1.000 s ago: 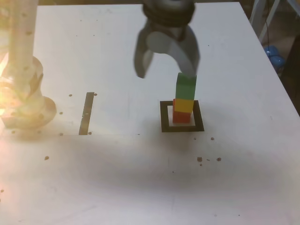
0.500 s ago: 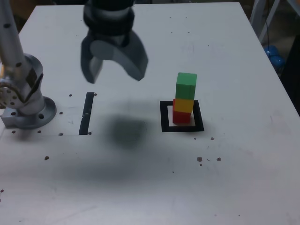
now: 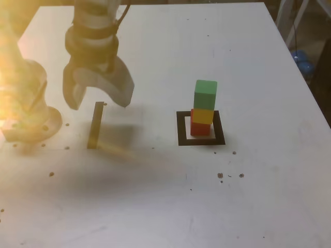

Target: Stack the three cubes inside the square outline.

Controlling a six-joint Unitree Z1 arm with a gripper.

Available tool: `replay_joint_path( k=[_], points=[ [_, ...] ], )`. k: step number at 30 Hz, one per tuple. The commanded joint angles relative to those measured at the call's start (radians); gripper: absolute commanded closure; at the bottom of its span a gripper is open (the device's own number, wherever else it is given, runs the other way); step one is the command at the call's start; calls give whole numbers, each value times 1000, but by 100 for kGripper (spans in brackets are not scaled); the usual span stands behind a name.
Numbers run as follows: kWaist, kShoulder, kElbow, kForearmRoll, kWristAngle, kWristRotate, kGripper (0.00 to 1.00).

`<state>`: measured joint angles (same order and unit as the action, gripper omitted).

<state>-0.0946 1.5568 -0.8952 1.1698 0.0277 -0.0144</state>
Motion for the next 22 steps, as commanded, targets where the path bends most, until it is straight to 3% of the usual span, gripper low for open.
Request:
replay_joint_path(
  k=[1, 9, 22],
  points=[
    [5, -3, 48, -45, -13, -1, 1],
    [6, 6, 137, -139, -40, 2, 1],
    [6, -7, 141, -127, -43, 1, 1]
  ],
)
